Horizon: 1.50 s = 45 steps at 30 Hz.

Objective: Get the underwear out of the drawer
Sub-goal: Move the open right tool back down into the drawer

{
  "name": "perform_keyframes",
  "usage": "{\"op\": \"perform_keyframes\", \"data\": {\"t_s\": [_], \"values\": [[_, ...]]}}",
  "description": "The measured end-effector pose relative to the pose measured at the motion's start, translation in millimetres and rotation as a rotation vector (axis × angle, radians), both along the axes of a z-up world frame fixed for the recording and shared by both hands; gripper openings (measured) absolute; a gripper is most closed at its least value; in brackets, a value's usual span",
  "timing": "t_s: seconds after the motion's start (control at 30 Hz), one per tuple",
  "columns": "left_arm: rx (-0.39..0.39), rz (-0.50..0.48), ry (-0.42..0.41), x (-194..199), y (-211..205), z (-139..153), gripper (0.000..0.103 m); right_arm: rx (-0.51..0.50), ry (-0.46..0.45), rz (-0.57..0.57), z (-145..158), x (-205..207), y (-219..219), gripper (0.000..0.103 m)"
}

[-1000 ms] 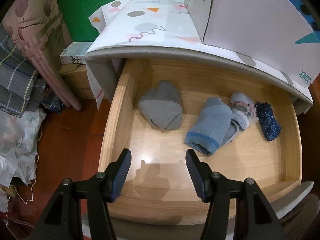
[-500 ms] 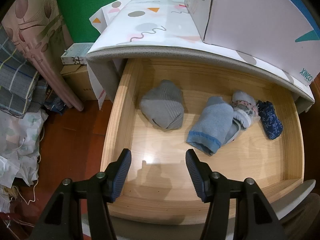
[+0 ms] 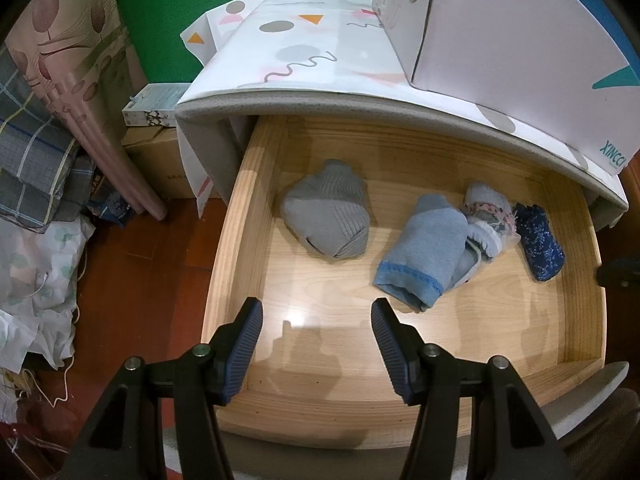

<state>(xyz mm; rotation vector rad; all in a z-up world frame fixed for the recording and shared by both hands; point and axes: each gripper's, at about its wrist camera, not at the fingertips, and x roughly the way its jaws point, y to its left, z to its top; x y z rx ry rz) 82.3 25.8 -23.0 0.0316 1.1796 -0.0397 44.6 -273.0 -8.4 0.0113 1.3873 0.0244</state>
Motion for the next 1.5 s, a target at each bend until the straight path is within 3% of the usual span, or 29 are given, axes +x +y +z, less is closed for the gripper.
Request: {"op": "perform_keyframes", "data": {"t_s": [0.47, 1.03, 1.13, 1.33, 1.47, 1.5], "values": [[-0.01, -0.008, 0.002, 0, -1, 1, 0.058, -0.022, -0.002, -0.027, -57, 34, 1, 0.05], [-0.03, -0.019, 0.008, 1, -3, 1, 0.058, -0.103, 0.054, -0.006, -92, 60, 10, 0.05], [-0.032, -0.017, 0.01, 1, -3, 0, 0.058, -0.107, 0.063, 0.007, -94, 64, 13, 0.056], [-0.023, -0.016, 0.016, 2, -3, -1, 0.058, -0.095, 0.094, 0.004, -100, 74, 14, 0.057], [-0.018, -0.014, 0.022, 3, -2, -2, 0.058, -0.085, 0.094, 0.006, -100, 80, 10, 0.052], [-0.017, -0.014, 0.023, 3, -2, -2, 0.058, -0.085, 0.095, 0.005, -100, 81, 10, 0.046]]}}
